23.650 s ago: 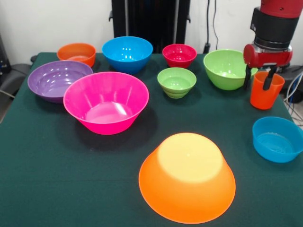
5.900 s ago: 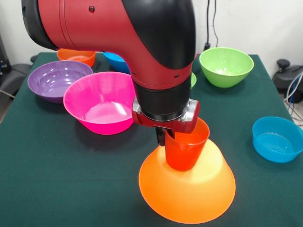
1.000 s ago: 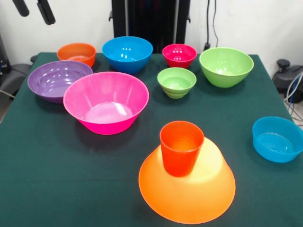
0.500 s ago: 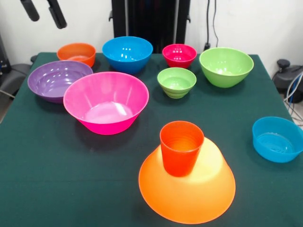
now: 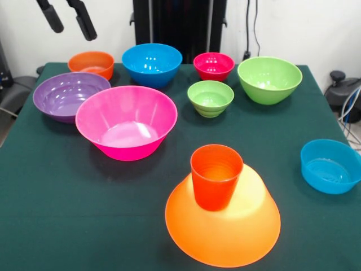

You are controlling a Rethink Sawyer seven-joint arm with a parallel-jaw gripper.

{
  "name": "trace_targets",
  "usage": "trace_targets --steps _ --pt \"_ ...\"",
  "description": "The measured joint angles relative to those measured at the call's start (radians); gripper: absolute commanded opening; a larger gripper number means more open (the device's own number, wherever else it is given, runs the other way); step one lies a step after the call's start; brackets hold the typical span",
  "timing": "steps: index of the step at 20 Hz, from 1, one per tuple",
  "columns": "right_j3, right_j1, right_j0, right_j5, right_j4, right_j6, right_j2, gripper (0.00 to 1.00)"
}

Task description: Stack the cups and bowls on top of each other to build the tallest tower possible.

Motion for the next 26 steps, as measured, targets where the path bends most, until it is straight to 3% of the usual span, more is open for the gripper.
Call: trace_targets --steps 7,15,26 --pt "0.046 -0.005 -0.016 -0.077 -0.002 0.0 0.023 1.0" --pt "0.177 -0.037 -0.053 -0.219 -0.043 0.0 0.051 1.0" --pt "0.202 -0.051 -0.083 -0.226 -0.082 0.0 0.084 1.0"
